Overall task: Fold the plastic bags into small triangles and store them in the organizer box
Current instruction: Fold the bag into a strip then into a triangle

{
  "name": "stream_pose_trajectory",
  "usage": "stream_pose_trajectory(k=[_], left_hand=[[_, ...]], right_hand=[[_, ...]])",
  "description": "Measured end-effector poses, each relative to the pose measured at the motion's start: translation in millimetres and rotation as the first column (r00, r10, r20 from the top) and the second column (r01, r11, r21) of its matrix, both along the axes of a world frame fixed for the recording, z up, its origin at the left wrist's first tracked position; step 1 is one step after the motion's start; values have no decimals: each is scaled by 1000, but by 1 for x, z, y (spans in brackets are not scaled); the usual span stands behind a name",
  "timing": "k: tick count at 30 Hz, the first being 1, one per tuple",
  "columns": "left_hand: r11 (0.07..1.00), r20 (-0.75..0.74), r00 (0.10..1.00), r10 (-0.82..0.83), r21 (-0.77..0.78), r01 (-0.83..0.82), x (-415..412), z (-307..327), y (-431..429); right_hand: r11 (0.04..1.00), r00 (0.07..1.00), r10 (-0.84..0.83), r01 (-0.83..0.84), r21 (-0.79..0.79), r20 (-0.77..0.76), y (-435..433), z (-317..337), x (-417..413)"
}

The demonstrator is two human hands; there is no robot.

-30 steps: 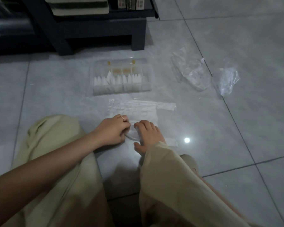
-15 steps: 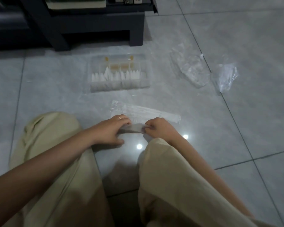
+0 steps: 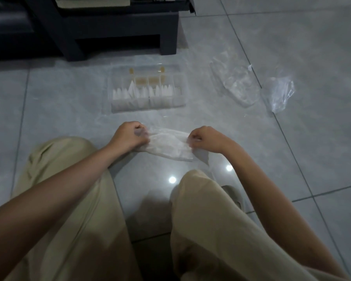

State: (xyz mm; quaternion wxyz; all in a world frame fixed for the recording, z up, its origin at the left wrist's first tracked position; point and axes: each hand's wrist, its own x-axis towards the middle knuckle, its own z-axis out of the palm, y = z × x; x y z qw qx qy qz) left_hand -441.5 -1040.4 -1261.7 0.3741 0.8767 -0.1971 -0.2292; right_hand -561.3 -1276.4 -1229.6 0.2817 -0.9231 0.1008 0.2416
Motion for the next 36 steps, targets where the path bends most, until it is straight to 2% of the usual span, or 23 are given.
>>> stream_pose_trajectory(k=[5, 8, 12, 14, 24, 30, 32, 34, 36], left_hand=[[987, 110, 988, 104, 113, -116, 1, 0, -4], [985, 125, 988, 91, 138, -108, -1, 0, -5], [987, 156, 987, 33, 152, -57, -2, -1, -6], [987, 178, 984, 5, 159, -34, -1, -3, -7], [980, 250, 968, 16, 186, -64, -1, -7, -9], [958, 292, 956, -19, 280, -67, -2, -5, -8], [937, 365, 929, -67, 343, -67, -8, 0, -8], [925, 482, 860, -170, 379, -29, -12, 2, -9], [916, 551, 770, -322, 387, 106, -15, -1, -11]], right_hand=[[978, 986, -138, 150, 145, -90, -2, -6, 2], [983, 986, -163, 166, 79, -48, 1, -11, 5], [972, 982, -185, 188, -138, 35, 9, -14, 9], [958, 978, -197, 208, -197, 70, 12, -14, 9], [927, 939, -327, 341, -158, 108, 4, -20, 11], [914, 917, -382, 393, -95, 117, 2, -23, 12], [911, 911, -397, 406, -71, 114, 1, -24, 12], [911, 910, -400, 408, -64, 111, 0, -24, 12], [910, 908, -403, 411, -60, 112, 0, -25, 11]])
